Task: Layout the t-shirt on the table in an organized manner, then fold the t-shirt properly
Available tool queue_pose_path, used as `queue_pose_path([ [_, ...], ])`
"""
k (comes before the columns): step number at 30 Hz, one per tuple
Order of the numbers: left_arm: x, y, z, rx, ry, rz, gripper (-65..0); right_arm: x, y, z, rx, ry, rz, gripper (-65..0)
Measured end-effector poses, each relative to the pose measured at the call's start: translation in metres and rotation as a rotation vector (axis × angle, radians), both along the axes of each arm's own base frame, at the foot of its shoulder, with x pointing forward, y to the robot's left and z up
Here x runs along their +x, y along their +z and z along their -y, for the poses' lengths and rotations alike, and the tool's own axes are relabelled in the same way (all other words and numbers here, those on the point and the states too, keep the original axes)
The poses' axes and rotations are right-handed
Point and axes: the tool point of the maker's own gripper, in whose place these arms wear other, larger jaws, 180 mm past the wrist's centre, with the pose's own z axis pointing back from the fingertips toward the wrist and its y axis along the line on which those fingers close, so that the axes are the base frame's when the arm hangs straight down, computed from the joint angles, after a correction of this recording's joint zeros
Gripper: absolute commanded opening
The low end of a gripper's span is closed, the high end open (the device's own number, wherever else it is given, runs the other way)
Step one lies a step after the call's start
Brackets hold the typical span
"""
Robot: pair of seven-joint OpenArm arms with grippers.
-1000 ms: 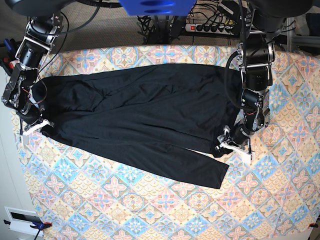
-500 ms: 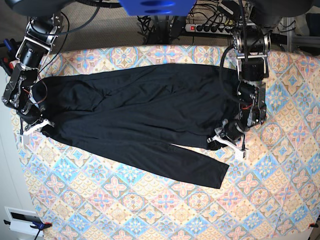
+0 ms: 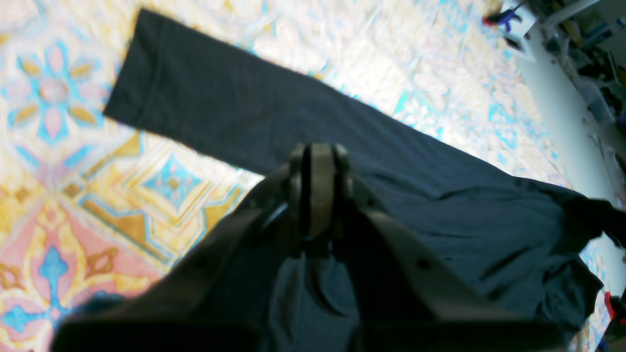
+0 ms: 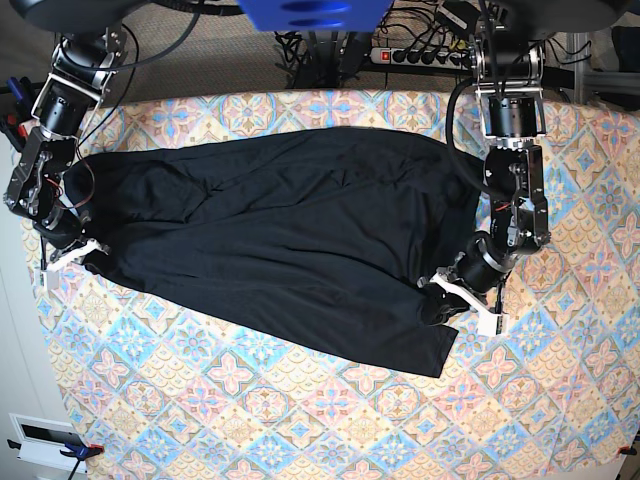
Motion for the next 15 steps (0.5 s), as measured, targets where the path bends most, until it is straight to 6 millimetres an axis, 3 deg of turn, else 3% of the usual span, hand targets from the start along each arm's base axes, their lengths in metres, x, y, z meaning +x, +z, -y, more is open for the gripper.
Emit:
queue_pose_path([
  [12, -0.041, -0.018, -0.014, 0.102, -0.053, -0.068, -65.0, -0.001, -0.001, 0.000, -0.001, -0.001, -0.003, -65.0],
  [15, -0.052, -0.030, -0.022, 0.130, -0.060, -0.107, -65.0, -0.013, -0.012, -0.003, 0.010, -0.007, -0.015, -65.0],
])
